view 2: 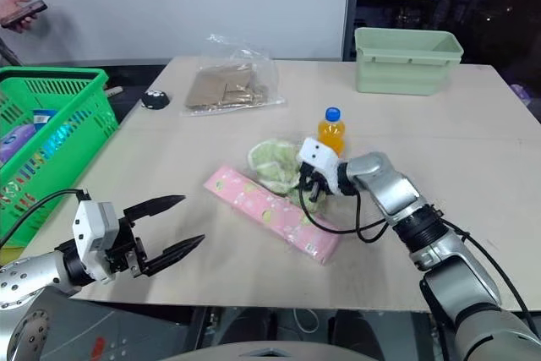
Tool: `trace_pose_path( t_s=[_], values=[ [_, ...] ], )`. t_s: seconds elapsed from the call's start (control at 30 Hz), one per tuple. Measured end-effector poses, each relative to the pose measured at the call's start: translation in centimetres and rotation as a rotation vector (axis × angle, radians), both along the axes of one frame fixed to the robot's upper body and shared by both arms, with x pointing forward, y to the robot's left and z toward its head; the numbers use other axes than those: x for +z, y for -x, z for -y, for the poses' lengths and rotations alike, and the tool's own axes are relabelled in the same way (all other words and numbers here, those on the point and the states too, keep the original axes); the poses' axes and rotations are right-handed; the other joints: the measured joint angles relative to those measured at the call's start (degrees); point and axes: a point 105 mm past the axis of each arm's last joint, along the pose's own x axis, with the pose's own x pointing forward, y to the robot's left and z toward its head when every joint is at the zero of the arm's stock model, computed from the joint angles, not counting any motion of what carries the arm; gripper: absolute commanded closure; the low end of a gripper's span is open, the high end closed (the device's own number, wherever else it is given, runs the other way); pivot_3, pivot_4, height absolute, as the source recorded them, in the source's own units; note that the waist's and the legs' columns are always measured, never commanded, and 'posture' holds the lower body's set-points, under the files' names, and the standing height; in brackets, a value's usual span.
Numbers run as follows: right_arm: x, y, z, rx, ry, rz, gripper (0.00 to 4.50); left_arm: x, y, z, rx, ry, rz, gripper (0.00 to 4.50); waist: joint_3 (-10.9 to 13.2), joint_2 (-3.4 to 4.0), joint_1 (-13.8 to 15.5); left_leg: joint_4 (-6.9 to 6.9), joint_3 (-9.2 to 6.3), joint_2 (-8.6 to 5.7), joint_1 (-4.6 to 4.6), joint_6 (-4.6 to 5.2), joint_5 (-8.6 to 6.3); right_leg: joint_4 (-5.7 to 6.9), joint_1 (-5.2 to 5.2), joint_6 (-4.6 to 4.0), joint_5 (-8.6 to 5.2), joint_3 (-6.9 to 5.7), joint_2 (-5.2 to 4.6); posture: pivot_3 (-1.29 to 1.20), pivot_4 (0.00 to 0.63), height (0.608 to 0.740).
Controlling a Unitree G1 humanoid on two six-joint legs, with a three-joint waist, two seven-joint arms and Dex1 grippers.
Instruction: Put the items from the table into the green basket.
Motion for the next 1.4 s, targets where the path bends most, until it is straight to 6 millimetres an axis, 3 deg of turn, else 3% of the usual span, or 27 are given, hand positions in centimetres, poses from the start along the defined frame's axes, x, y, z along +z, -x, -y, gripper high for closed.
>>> trace_pose_path(
  t_s=[0.17, 0.3, 0.4, 0.47, 0.57, 0.67, 0.73, 0.87, 0.97, 1.17, 1.2, 1.3, 1.4],
  values=[
    [6.8, 2.4, -0.3, 0.096, -0.251, 0.065, 4.45, 0.1, -0.4, 0.3, -0.013, 0.009, 0.012, 0.0, 0.0, 0.02, -0.1, -0.03, -0.01, 0.02, 0.0, 0.0, 0.0, 0.0, 0.0, 0.0, -0.01, -0.02, 0.0, 0.06, 0.0, 0.74],
    [11.0, 2.4, 0.6, 0.05, -0.412, 0.09, 4.45, 0.3, -0.7, 0.3, -0.015, 0.013, 0.024, 0.0, 0.0, 0.04, -0.2, -0.01, 0.01, 0.02, 0.01, 0.0, 0.0, 0.0, -0.01, -0.15, -0.08, -0.01, -0.01, 0.06, 0.0, 0.74],
    [14.6, 1.9, 3.0, -0.048, -0.54, 0.137, 4.45, 0.3, -0.9, 0.4, -0.019, 0.017, 0.029, 0.0, 0.0, 0.02, 0.1, 0.0, 0.0, -0.01, -0.01, 0.0, 0.0, -0.03, -0.01, -0.16, -0.08, -0.01, -0.04, 0.05, 0.0, 0.74],
    [17.1, 2.1, 6.3, -0.145, -0.631, 0.188, 4.45, 0.2, -1.0, 0.3, -0.017, 0.019, 0.025, 0.0, 0.0, -0.01, 0.2, 0.0, 0.01, -0.04, -0.05, 0.01, -0.01, -0.1, 0.0, -0.16, -0.07, 0.0, -0.07, 0.05, 0.0, 0.74],
    [19.0, 2.4, 10.3, -0.273, -0.731, 0.219, 4.45, 0.3, -1.2, 0.6, -0.032, 0.023, 0.034, 0.0, 0.0, 0.05, -0.1, -0.04, 0.05, -0.01, -0.05, 0.01, -0.01, -0.07, 0.0, -0.16, -0.07, 0.04, -0.05, 0.02, 0.0, 0.74],
    [17.5, 2.9, 17.2, -0.57, -0.619, 0.259, 4.45, 1.0, -1.5, 1.6, -0.072, 0.048, 0.056, 0.0, 0.0, 0.0, 0.3, -0.04, 0.02, -0.07, -0.12, 0.05, -0.03, -0.13, 0.01, -0.18, -0.1, 0.04, -0.08, 0.0, 0.0, 0.74],
    [14.8, 3.1, 22.0, -0.798, -0.478, 0.23, 4.45, 2.5, -2.1, 3.0, -0.128, 0.09, 0.089, 0.0, 0.0, 0.02, 0.5, 0.03, 0.12, -0.09, -0.13, 0.07, -0.04, -0.17, 0.01, -0.15, -0.1, 0.13, -0.12, 0.0, 0.0, 0.74],
    [8.4, 3.3, 27.7, -1.072, -0.186, 0.143, 4.45, 5.6, -3.0, 5.6, -0.228, 0.152, 0.152, 0.0, -0.2, 0.27, -1.1, 0.06, 0.49, -0.02, 0.16, 0.09, -0.03, -0.11, 0.1, 0.14, -0.18, 0.45, -0.03, 0.0, 0.0, 0.74],
    [5.2, 3.2, 29.1, -1.14, -0.072, 0.1, 4.45, 6.2, -3.4, 6.5, -0.259, 0.183, 0.125, 0.0, -0.3, 0.48, -2.8, 0.05, 0.67, -0.01, 0.25, 0.1, -0.03, -0.05, 0.08, 0.24, -0.14, 0.73, 0.02, -0.03, 0.0, 0.74],
    [0.3, 1.9, 28.6, -1.126, 0.115, 0.074, 4.45, 7.1, -4.1, 8.4, -0.331, 0.199, 0.075, 0.0, -0.2, 0.4, -3.7, 0.13, 0.71, -0.04, 0.17, 0.11, -0.03, -0.11, 0.04, 0.35, -0.07, 0.86, 0.07, -0.02, 0.0, 0.74],
    [-0.6, 1.8, 28.8, -1.131, 0.147, 0.057, 3.56, 7.2, -4.2, 8.7, -0.344, 0.199, 0.074, 0.0, -0.2, 0.39, -3.5, 0.14, 0.72, -0.07, 0.12, 0.12, -0.04, -0.12, 0.02, 0.36, -0.07, 0.9, 0.06, -0.02, 0.0, 0.74],
    [-2.4, 2.0, 30.1, -1.183, 0.2, 0.001, 2.58, 7.5, -4.3, 9.4, -0.372, 0.197, 0.06, 0.0, -0.2, 0.34, -3.1, 0.16, 0.69, -0.13, 0.03, 0.18, -0.08, -0.13, 0.02, 0.36, -0.05, 0.93, 0.05, -0.02, 0.0, 0.74],
    [-2.6, 2.7, 30.6, -1.179, 0.231, -0.013, 1.21, 7.3, -4.4, 9.6, -0.374, 0.199, 0.038, 0.0, -0.2, 0.37, -2.9, 0.15, 0.68, -0.12, 0.02, 0.3, -0.15, -0.13, -0.01, 0.53, 0.03, 0.95, 0.06, -0.03, 0.0, 0.74]
  ],
)
